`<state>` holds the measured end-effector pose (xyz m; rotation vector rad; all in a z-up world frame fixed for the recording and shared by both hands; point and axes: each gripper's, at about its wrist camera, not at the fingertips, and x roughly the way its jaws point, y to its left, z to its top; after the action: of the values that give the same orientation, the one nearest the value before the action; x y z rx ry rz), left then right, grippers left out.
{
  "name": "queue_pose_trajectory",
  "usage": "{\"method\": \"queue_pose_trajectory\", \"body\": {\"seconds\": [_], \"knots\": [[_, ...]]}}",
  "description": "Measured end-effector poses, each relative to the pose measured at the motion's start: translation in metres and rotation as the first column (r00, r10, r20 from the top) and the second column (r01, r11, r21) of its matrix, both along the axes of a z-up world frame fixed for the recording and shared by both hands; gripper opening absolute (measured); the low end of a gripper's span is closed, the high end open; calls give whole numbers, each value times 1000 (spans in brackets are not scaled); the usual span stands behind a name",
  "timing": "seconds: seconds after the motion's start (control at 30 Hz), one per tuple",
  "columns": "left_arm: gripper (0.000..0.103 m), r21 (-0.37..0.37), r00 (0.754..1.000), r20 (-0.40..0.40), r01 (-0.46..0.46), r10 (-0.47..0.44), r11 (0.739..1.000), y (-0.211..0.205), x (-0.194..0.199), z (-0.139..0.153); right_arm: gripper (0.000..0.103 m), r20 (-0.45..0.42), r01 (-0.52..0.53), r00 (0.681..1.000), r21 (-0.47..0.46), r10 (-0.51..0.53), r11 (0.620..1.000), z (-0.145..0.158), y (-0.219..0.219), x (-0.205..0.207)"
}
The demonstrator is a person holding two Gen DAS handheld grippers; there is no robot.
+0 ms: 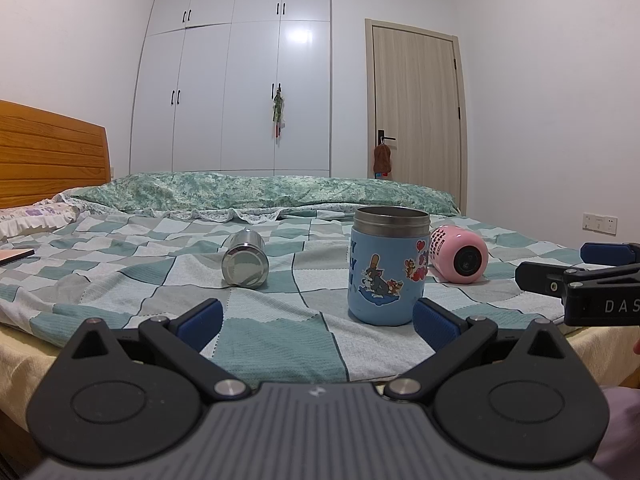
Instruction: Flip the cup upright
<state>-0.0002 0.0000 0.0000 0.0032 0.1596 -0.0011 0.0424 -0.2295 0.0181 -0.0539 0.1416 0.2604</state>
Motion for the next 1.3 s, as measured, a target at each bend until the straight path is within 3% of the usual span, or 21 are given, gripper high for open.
{"method": "queue_pose_trajectory", "body": {"seconds": [1.3], "knots": [[103, 22, 1000, -10, 28, -28, 999, -10, -6, 3, 103, -13, -9, 1000, 27, 9, 1000, 4, -6, 1]]}}
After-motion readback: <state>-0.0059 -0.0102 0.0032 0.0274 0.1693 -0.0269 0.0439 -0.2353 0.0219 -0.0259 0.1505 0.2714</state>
